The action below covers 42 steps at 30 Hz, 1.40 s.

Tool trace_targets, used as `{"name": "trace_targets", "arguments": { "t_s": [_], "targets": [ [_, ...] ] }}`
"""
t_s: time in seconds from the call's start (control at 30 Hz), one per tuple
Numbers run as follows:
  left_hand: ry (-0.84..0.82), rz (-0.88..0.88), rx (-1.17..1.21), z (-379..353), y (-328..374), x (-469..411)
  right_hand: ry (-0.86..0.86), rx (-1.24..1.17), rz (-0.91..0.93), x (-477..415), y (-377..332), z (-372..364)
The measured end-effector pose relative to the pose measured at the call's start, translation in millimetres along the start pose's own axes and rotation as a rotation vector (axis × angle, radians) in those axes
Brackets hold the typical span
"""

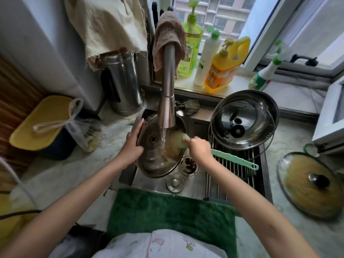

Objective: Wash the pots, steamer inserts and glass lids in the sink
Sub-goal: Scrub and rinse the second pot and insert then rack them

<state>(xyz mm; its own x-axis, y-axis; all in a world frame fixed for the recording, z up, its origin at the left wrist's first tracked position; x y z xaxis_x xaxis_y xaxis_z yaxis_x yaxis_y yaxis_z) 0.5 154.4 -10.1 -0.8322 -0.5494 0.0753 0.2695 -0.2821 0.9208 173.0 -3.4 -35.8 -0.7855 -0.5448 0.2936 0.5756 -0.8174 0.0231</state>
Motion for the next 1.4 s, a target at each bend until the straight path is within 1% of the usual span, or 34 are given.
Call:
{"name": "trace_targets", "arguments": {
  "t_s": [0.07, 0.1, 0.13, 0.2, 0.27, 0.33, 0.43, 0.47, 0.5, 0.53, 0.6, 0.63, 0.67, 0.7, 0.73, 0.77, 0.8, 0.83, 0.9, 0.93, 1.0, 1.07, 1.17, 1.27, 1.33, 1.4],
  "targets": [
    [0.035, -0.044, -0.05, 1, 10, 1, 0.104, 0.078, 0.055, -1, -2, 1],
    [0.044, -0.076, -0.066, 1, 15, 2, 0.104, 0.091, 0.051, 2, -4, -1],
    [0.047, -0.107, -0.078, 1, 19, 3, 0.065, 0.077, 0.027, 6, -6, -6],
    [0.084, -0.126, -0.073, 0, 19, 3, -0.091, -0.038, -0.033, 17, -15, -18],
    [0.142, -0.094, -0.042, -4, 14, 4, -0.291, -0.277, -0.086, 33, -30, -33],
    [0.193, -0.067, -0.01, -9, 8, 8, -0.481, -0.532, -0.084, 52, -50, -45],
    [0.232, -0.043, 0.005, -12, -7, 14, -0.684, -0.913, -0.057, 74, -67, -43],
    [0.246, -0.037, 0.027, -11, -10, 17, -0.748, -1.007, -0.053, 77, -66, -41],
    [0.259, -0.039, 0.046, -10, -13, 17, -0.788, -1.033, -0.036, 79, -64, -39],
    [0.263, -0.039, 0.061, -10, -14, 17, -0.798, -0.997, -0.012, 77, -62, -38],
    [0.254, -0.037, 0.088, -7, -16, 18, -0.736, -0.82, 0.005, 69, -54, -36],
    [0.244, -0.048, 0.103, -5, -17, 18, -0.663, -0.689, -0.014, 62, -48, -36],
    [0.231, -0.06, 0.111, -3, -18, 20, -0.553, -0.524, -0.034, 53, -40, -36],
    [0.225, -0.078, 0.12, -2, -19, 21, -0.407, -0.36, -0.065, 46, -31, -32],
    [0.23, -0.083, 0.127, 0, -20, 22, -0.248, -0.259, -0.088, 39, -20, -28],
    [0.247, -0.076, 0.15, 1, -20, 23, -0.118, -0.235, -0.096, 34, -11, -22],
    [0.279, -0.045, 0.201, 1, -19, 24, -0.013, -0.269, -0.096, 32, -3, -18],
    [0.321, 0.0, 0.268, 1, -17, 23, 0.069, -0.362, -0.111, 32, 2, -14],
    [0.395, 0.132, 0.42, 1, -14, 22, 0.192, -0.662, -0.184, 40, 10, -4],
    [0.416, 0.194, 0.491, 1, -15, 20, 0.224, -0.818, -0.223, 46, 13, 0],
    [0.433, 0.269, 0.575, 1, -23, 19, 0.226, -1.068, -0.312, 57, 22, 11],
    [0.393, 0.302, 0.64, 1, -25, 18, 0.206, -1.258, -0.366, 59, 32, 21],
    [0.365, 0.334, 0.743, -5, -18, 20, 0.164, -1.4, -0.391, 61, 39, 35],
    [0.321, 0.372, 0.913, -15, -9, 21, 0.103, -1.494, -0.37, 68, 36, 53],
    [0.288, 0.407, 0.997, -22, -6, 21, 0.086, -1.504, -0.352, 70, 39, 65],
    [0.249, 0.456, 1.018, -28, -2, 23, 0.104, -1.46, -0.339, 68, 43, 79]
  ]
}}
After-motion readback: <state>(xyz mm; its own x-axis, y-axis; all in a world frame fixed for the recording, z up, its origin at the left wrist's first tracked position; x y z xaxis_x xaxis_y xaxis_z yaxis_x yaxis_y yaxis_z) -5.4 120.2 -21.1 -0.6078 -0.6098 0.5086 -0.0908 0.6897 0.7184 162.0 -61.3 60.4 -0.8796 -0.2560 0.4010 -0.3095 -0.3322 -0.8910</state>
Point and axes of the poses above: each hand's wrist, its own x-axis away from the middle knuckle, its own z-axis out of the back of the hand, y = z × x, the point moved 3 cm from there along -x, towards the middle knuckle, and after that the axes turned 14 degrees about -z, right-handed, at the moved point
